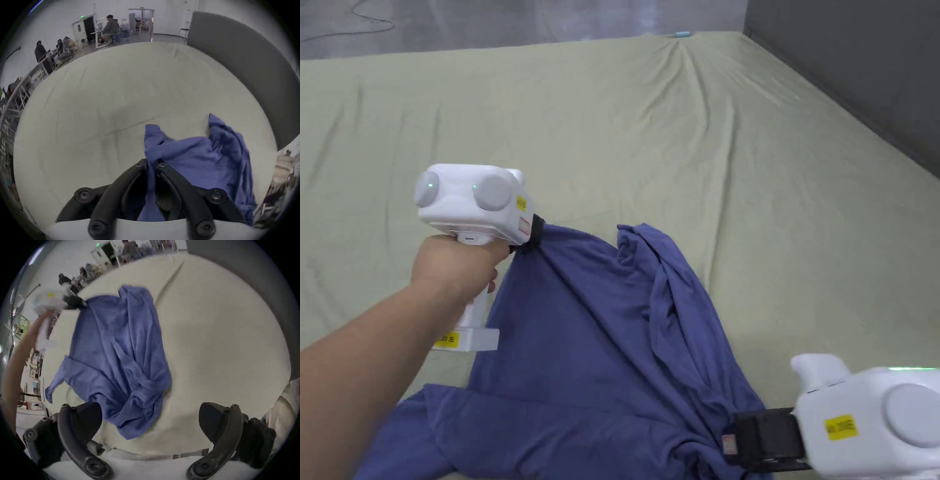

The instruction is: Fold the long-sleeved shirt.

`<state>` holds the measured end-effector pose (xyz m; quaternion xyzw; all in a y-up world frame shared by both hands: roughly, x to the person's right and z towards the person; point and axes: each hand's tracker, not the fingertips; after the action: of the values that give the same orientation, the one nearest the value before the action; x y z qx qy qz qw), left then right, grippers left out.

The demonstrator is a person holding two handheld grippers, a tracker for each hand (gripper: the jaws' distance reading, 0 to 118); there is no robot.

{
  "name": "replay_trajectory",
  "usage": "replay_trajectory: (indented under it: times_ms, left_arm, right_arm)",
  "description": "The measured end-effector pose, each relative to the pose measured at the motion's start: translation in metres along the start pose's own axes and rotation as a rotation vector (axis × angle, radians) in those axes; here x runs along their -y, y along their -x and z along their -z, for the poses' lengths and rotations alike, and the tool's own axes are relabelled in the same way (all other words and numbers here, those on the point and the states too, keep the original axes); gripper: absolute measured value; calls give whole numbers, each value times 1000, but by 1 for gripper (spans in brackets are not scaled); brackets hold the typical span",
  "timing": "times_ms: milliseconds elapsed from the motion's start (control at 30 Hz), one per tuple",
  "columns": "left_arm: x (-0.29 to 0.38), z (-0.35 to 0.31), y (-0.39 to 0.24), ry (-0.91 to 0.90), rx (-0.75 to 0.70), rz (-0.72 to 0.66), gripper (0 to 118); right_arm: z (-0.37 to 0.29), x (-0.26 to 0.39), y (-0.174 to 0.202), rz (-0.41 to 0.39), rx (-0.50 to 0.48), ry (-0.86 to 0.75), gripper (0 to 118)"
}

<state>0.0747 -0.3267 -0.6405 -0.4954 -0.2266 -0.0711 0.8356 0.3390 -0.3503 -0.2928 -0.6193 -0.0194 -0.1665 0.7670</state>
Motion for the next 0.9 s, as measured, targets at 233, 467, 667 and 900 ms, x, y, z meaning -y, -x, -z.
replay_trajectory:
  times_ms: [233,467,667,900]
  left_arm:
    - [0,-47,18,-38,-5,-64,2]
    - [5,-157,44,-166,34,-185,2]
    - [-32,-294,71,-389,57,-247,2]
    - [-91,-417,116,-603,32,-384,2]
  right_arm:
    - [17,9,18,16,-4,-8,7]
    - [-107,10,17,-74,-43,-330,7]
    - [-237,-64,49,-252,119,-574,7]
    - [-366,-181,117,-412,186,-730,7]
